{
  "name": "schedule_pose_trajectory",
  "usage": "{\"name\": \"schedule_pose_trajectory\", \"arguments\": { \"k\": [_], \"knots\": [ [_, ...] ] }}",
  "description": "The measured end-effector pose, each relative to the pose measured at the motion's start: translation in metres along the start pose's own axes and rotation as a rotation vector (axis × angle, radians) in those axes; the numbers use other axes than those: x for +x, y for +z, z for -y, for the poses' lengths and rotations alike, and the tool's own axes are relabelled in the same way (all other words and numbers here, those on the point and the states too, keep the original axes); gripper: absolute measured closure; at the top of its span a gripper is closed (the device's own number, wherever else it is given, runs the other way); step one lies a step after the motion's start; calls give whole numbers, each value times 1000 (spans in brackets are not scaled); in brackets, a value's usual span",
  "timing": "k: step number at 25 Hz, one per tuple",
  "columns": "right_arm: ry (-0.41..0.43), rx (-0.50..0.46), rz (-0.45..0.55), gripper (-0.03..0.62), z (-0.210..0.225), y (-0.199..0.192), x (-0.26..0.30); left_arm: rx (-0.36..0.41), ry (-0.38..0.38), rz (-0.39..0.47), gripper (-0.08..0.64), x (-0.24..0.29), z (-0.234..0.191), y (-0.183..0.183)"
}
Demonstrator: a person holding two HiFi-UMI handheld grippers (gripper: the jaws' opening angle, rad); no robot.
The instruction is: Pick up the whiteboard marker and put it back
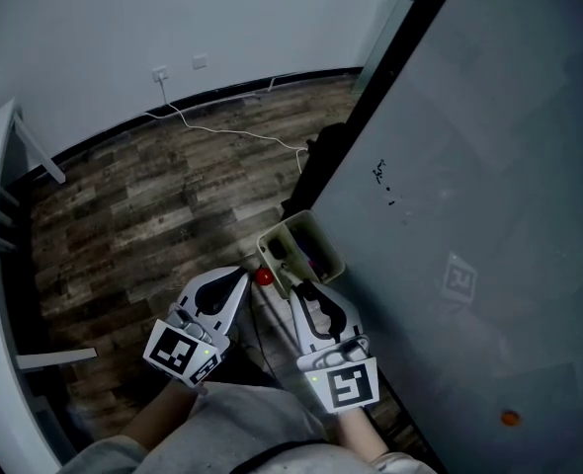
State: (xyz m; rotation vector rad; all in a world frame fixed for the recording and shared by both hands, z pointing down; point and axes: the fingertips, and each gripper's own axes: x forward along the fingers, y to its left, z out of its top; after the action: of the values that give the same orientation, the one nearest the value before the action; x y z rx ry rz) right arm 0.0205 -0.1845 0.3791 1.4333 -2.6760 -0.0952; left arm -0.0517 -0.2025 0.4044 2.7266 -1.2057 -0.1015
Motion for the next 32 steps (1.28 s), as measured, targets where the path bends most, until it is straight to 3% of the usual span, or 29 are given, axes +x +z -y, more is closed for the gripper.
{"name": "schedule_pose_trajectory", "arguments": {
  "k": [18, 32],
  "knots": [
    [0, 28, 9, 514, 6, 33, -5, 5, -88, 7, 545, 8, 5, 12],
    [27, 22, 25, 514, 11, 58, 0, 4, -98, 13, 545, 18, -1, 15]
  ]
}}
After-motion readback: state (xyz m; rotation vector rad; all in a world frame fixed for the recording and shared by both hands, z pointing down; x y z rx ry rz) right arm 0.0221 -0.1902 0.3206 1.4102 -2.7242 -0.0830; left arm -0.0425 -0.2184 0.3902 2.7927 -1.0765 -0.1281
